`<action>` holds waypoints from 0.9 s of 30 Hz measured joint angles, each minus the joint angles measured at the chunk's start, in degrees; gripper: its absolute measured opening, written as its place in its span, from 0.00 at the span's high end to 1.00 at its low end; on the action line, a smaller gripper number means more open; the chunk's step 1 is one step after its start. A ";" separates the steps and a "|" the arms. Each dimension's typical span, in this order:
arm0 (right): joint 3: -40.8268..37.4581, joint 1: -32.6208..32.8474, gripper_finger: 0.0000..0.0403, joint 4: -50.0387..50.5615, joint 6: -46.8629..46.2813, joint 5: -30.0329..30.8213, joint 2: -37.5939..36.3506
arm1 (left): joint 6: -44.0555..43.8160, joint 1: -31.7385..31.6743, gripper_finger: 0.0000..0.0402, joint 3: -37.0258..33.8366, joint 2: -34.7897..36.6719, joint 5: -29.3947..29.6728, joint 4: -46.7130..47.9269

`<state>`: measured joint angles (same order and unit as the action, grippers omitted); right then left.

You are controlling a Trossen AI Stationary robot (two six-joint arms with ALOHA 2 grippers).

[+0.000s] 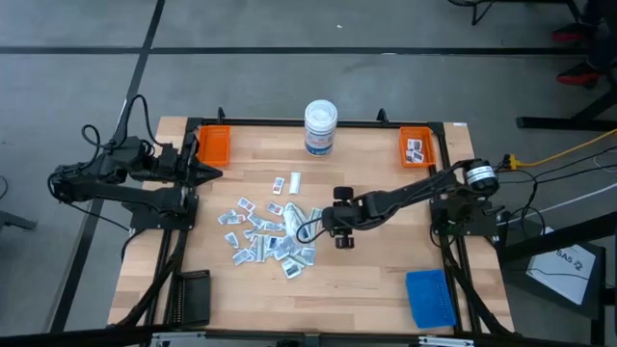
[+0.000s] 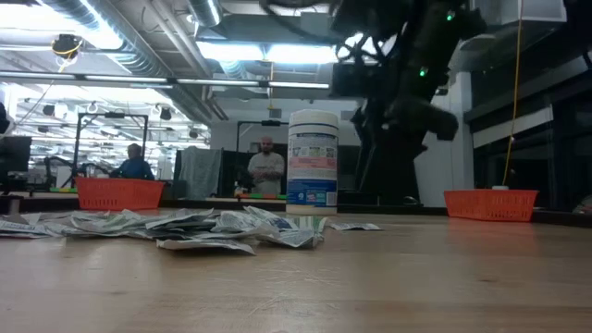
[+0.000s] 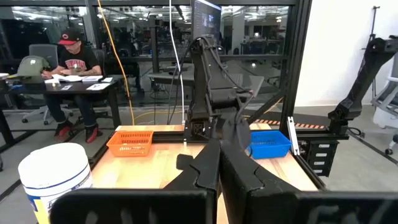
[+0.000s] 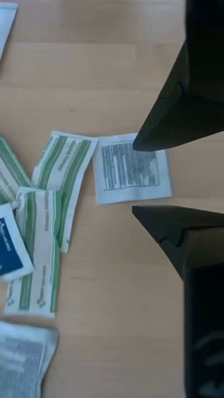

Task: Pick & Place First Aid Supplies
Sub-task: Put the gray towelette pack into the right orange bin

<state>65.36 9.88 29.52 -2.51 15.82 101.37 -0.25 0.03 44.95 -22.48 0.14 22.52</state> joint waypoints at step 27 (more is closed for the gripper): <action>0.31 -6.19 0.63 -2.65 -0.28 -10.45 8.97 | 0.00 0.00 0.99 0.00 -0.02 0.00 0.00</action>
<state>65.67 3.69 26.87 -2.79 5.38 110.35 -0.25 0.03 44.95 -22.50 0.14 22.52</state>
